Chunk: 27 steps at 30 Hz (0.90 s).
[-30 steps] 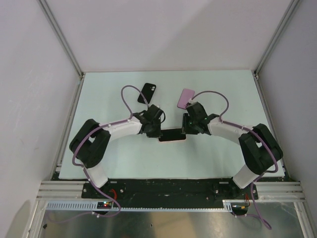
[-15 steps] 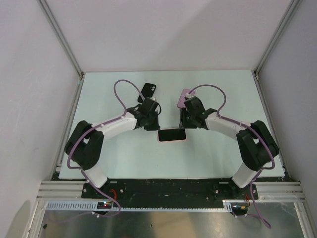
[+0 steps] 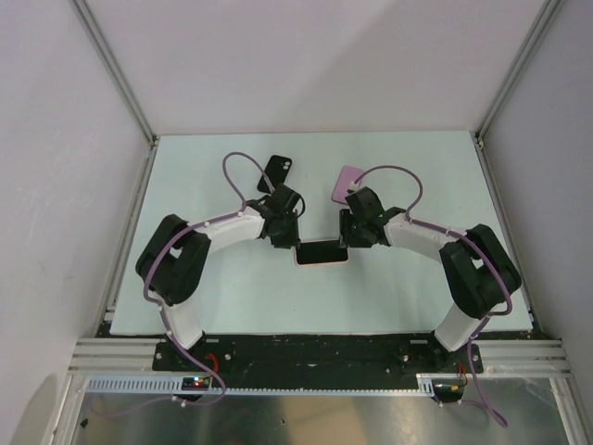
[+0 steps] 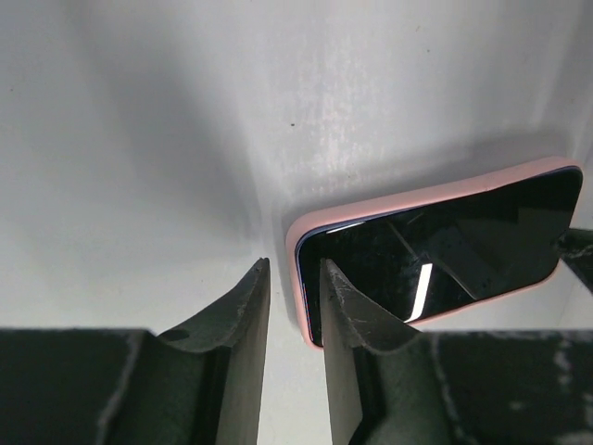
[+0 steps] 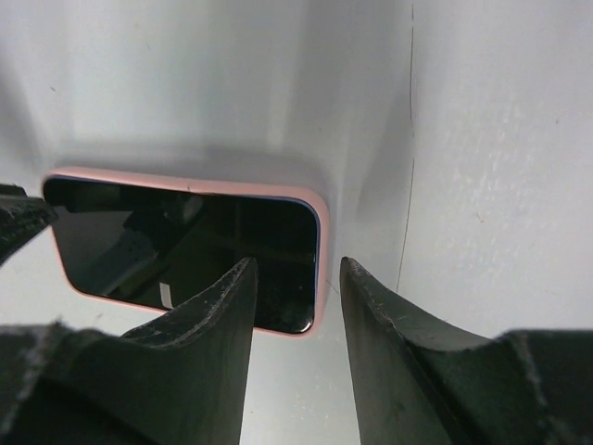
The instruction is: Put the phone into the phone case
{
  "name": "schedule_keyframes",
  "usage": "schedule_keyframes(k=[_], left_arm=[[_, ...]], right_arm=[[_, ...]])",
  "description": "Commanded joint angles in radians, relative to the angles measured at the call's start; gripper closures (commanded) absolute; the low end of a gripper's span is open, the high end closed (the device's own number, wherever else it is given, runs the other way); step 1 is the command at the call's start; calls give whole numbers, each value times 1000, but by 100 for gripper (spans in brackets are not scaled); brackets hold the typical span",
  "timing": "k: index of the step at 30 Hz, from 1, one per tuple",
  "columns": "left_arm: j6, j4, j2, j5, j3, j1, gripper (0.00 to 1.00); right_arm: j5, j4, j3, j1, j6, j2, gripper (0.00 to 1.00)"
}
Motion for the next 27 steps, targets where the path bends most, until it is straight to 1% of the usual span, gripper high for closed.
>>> schedule_keyframes(k=[1, 8, 14, 27], left_arm=[[25, 6, 21, 4, 52, -3, 68], [24, 5, 39, -9, 59, -4, 70], [14, 4, 43, -23, 25, -3, 75], [-1, 4, 82, -88, -41, -22, 79]], right_arm=[[-28, 29, -30, -2, 16, 10, 55], [-50, 44, -59, 3, 27, 8, 57], [-58, 56, -83, 7, 30, 5, 58], [-65, 75, -125, 14, 37, -7, 58]])
